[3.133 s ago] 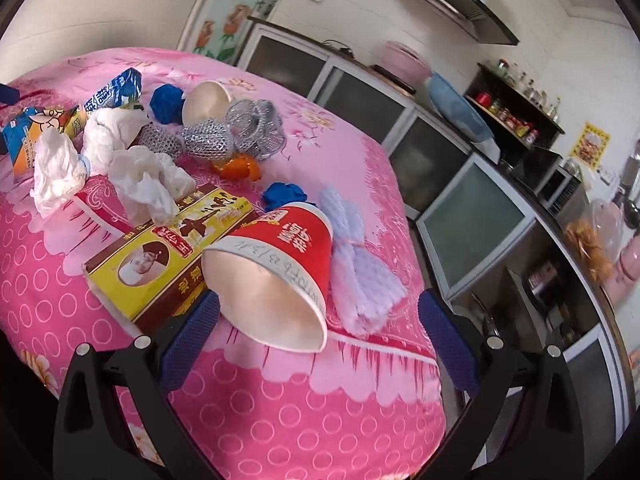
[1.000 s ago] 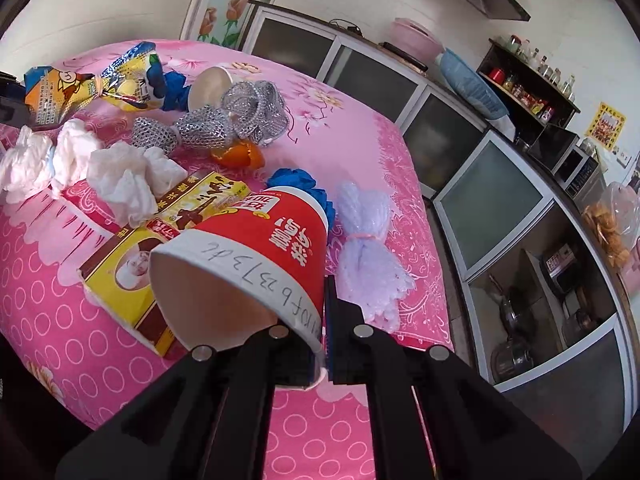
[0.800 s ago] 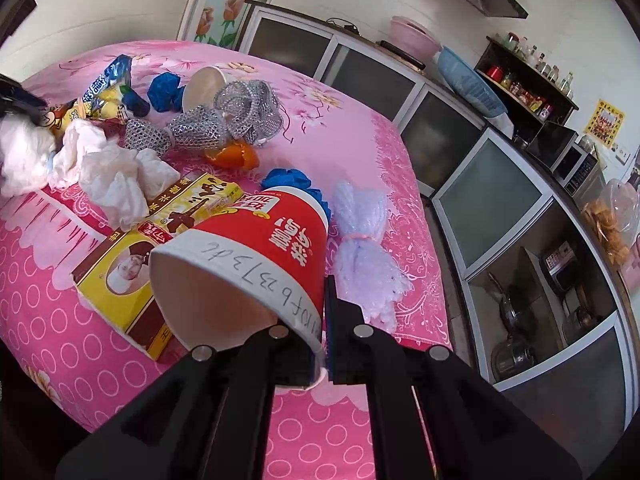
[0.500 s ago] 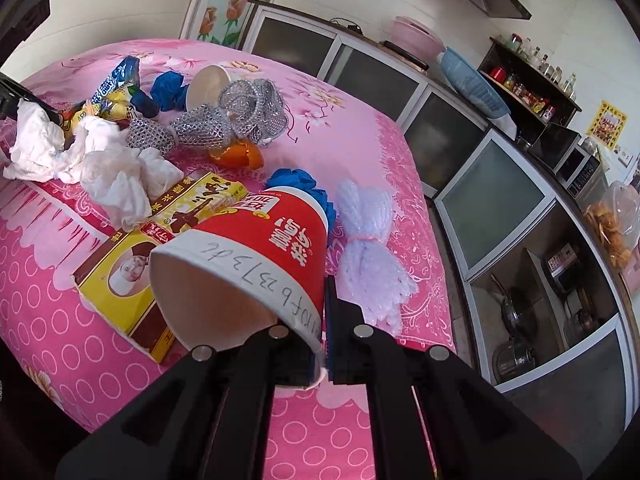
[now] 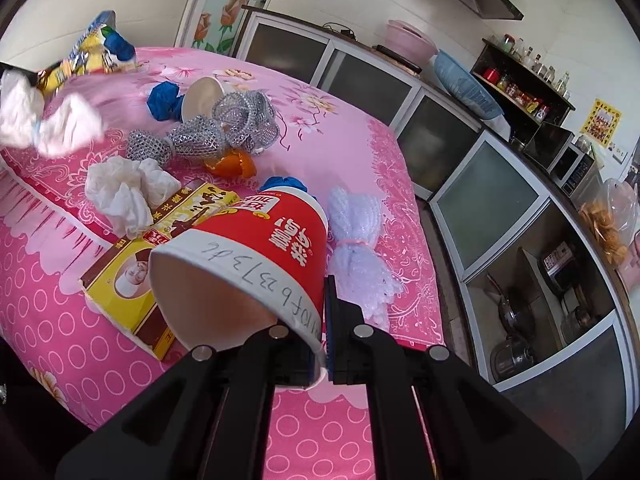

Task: Collect trash
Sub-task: 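Carry wrapper and cup to the yellow bin and open both tools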

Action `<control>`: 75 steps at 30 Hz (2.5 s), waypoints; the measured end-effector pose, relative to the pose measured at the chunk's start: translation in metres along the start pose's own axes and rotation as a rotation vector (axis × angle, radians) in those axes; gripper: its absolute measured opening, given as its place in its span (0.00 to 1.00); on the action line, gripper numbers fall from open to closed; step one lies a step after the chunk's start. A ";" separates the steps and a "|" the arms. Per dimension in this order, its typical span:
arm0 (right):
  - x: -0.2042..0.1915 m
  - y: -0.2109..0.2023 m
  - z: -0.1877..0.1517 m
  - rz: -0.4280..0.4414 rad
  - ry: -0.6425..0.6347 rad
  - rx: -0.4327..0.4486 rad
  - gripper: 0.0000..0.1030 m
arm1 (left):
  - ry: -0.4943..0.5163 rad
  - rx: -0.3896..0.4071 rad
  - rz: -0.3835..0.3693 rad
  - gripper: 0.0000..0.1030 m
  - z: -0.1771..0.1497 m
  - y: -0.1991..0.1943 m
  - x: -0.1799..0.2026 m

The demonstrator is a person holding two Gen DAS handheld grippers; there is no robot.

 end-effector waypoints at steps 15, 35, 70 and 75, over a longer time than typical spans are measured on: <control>-0.001 -0.009 0.000 -0.001 -0.013 0.010 0.03 | -0.211 -0.152 -0.031 0.78 -0.022 0.020 -0.043; 0.011 -0.021 0.006 0.006 0.021 0.040 0.03 | -0.199 -0.098 -0.041 0.28 -0.005 0.002 -0.035; 0.201 0.053 -0.427 -0.196 0.747 -0.865 0.04 | 0.417 -0.695 -0.418 0.35 -0.060 0.368 0.495; 0.197 0.072 -0.457 -0.165 0.794 -0.933 0.07 | 0.393 -0.708 -0.369 0.54 -0.066 0.398 0.494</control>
Point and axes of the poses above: each gripper's, at about its wrist camera, not at the fingertips, and y roughly the way its jaws point, x to its right, z to its top, the point moved 6 cm from there along y, roughly the way its jaws point, and after that the axes turned 15 degrees about -z, right-handed, at the moved point
